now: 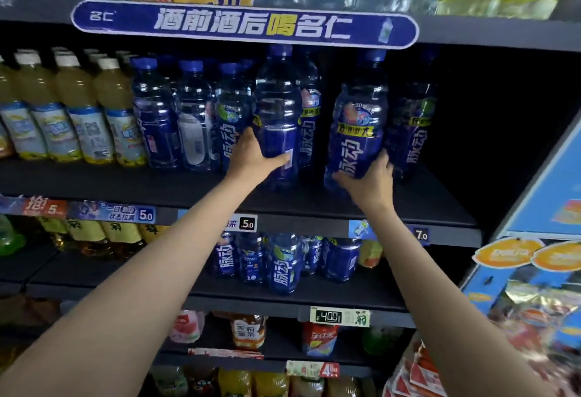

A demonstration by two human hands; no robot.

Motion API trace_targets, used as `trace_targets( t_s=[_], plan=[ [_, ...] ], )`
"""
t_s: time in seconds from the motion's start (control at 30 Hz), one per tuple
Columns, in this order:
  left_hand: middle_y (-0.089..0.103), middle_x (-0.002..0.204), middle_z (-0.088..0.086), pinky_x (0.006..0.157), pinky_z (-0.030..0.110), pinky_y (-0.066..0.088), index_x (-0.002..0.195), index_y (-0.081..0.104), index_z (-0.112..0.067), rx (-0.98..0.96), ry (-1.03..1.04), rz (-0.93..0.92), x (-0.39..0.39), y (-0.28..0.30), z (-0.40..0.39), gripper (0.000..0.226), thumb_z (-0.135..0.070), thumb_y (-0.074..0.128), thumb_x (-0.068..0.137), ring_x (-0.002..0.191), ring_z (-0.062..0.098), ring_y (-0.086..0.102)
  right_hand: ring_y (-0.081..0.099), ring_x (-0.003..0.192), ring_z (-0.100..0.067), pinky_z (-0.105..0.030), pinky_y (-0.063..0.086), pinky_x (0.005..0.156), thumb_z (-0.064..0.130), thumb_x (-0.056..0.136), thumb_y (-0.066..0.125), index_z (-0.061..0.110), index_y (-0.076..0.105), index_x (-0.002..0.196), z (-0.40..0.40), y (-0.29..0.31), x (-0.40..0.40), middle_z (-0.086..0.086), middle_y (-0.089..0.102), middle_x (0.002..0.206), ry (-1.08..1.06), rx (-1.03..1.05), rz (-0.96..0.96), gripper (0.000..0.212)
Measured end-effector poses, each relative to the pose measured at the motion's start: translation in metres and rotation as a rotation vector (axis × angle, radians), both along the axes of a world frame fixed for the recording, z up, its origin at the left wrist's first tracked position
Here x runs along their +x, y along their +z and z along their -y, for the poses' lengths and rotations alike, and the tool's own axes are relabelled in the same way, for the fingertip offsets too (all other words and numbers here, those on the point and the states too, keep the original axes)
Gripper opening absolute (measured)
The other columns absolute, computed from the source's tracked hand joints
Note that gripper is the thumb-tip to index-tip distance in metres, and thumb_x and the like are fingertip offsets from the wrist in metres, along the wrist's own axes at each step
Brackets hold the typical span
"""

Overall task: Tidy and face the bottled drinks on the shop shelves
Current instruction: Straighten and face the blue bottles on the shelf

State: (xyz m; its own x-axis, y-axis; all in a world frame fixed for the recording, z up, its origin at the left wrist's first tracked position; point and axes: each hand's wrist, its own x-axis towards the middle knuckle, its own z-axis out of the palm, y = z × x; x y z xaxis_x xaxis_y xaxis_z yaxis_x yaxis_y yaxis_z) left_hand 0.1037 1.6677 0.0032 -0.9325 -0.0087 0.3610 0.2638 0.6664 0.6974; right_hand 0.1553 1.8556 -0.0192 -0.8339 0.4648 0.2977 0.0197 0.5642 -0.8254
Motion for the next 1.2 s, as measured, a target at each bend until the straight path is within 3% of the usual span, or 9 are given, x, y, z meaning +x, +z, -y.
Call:
trace_targets(
  t_s=[0.17, 0.3, 0.47, 0.6, 0.7, 0.83, 0.9, 1.03, 1.2],
  plan=[
    [0.049, 0.125, 0.012, 0.088, 0.028, 0.037, 0.124, 0.043, -0.004, -0.009, -0.017, -0.023, -0.011, -0.01, 0.003, 0.071, -0.037, 0.078, 0.072, 0.114, 0.026, 0.048, 0.055, 0.112, -0.034, -0.039, 0.042, 0.076, 0.041, 0.075, 0.077, 0.002, 0.041, 0.12, -0.009, -0.011, -0.013, -0.015, 0.054, 0.124, -0.057, 0.151, 0.14, 0.07],
    [0.05, 0.125, 0.011, 0.093, 0.033, 0.041, 0.125, 0.044, -0.005, 0.007, -0.007, -0.056, -0.014, -0.014, 0.007, 0.075, -0.04, 0.079, 0.069, 0.114, 0.026, 0.049, 0.053, 0.115, -0.036, -0.04, 0.043, 0.076, 0.043, 0.078, 0.073, 0.001, 0.037, 0.126, -0.005, 0.0, -0.045, -0.018, 0.053, 0.127, -0.088, 0.206, 0.194, 0.074],
    [0.053, 0.122, 0.008, 0.082, 0.024, 0.037, 0.123, 0.046, -0.006, -0.01, -0.003, -0.097, -0.013, -0.018, 0.007, 0.071, -0.042, 0.078, 0.07, 0.111, 0.024, 0.051, 0.049, 0.121, -0.038, -0.044, 0.044, 0.088, 0.038, 0.082, 0.07, 0.0, 0.032, 0.135, -0.012, 0.004, -0.081, -0.02, 0.048, 0.134, -0.065, 0.121, 0.255, 0.076],
    [0.054, 0.125, 0.007, 0.082, 0.023, 0.036, 0.126, 0.046, -0.008, -0.014, -0.003, -0.117, -0.011, -0.018, 0.007, 0.073, -0.043, 0.078, 0.07, 0.114, 0.023, 0.052, 0.054, 0.114, -0.037, -0.041, 0.046, 0.084, 0.033, 0.087, 0.066, -0.002, 0.045, 0.128, -0.017, 0.001, -0.085, -0.021, 0.055, 0.126, -0.061, 0.176, 0.259, 0.057],
    [0.056, 0.122, 0.007, 0.081, 0.025, 0.038, 0.121, 0.048, -0.008, 0.016, -0.01, -0.098, -0.009, -0.014, 0.003, 0.07, -0.042, 0.079, 0.068, 0.111, 0.024, 0.053, 0.057, 0.108, -0.037, -0.035, 0.043, 0.075, 0.019, 0.09, 0.063, -0.002, 0.051, 0.122, -0.025, 0.0, -0.069, -0.021, 0.06, 0.118, -0.062, 0.282, 0.153, 0.04],
    [0.053, 0.126, 0.007, 0.084, 0.029, 0.041, 0.123, 0.045, -0.008, -0.004, -0.114, -0.016, -0.006, -0.007, -0.022, 0.075, -0.043, 0.08, 0.067, 0.113, 0.023, 0.051, 0.059, 0.102, -0.033, -0.034, 0.043, 0.08, 0.008, 0.088, 0.06, -0.002, 0.053, 0.116, -0.042, 0.013, -0.035, -0.018, 0.064, 0.107, -0.219, 0.304, -0.249, 0.031],
    [0.045, 0.137, 0.008, 0.093, 0.031, 0.039, 0.136, 0.035, -0.006, -0.032, -0.176, 0.02, -0.005, -0.001, -0.042, 0.087, -0.044, 0.078, 0.07, 0.124, 0.024, 0.044, 0.049, 0.113, -0.036, -0.036, 0.038, 0.088, 0.012, 0.086, 0.064, -0.004, 0.047, 0.118, -0.052, 0.018, -0.024, -0.021, 0.054, 0.119, -0.375, 0.282, -0.339, 0.04],
    [0.033, 0.148, 0.008, 0.101, 0.031, 0.033, 0.144, 0.023, -0.005, -0.058, -0.252, 0.061, -0.004, 0.002, -0.084, 0.092, -0.043, 0.073, 0.076, 0.135, 0.025, 0.032, 0.036, 0.13, -0.038, -0.043, 0.031, 0.105, 0.022, 0.08, 0.074, -0.004, 0.024, 0.141, -0.079, 0.006, -0.031, -0.024, 0.033, 0.143, -0.327, 0.147, -0.03, 0.083],
    [0.045, 0.134, 0.01, 0.092, 0.03, 0.039, 0.132, 0.036, -0.003, -0.027, -0.225, 0.01, -0.017, -0.007, -0.118, 0.077, -0.04, 0.074, 0.076, 0.123, 0.025, 0.046, 0.053, 0.117, -0.037, -0.045, 0.045, 0.09, 0.024, 0.079, 0.076, -0.001, 0.036, 0.129, -0.088, -0.011, -0.043, -0.021, 0.052, 0.13, -0.291, 0.12, 0.061, 0.069]
  ],
)
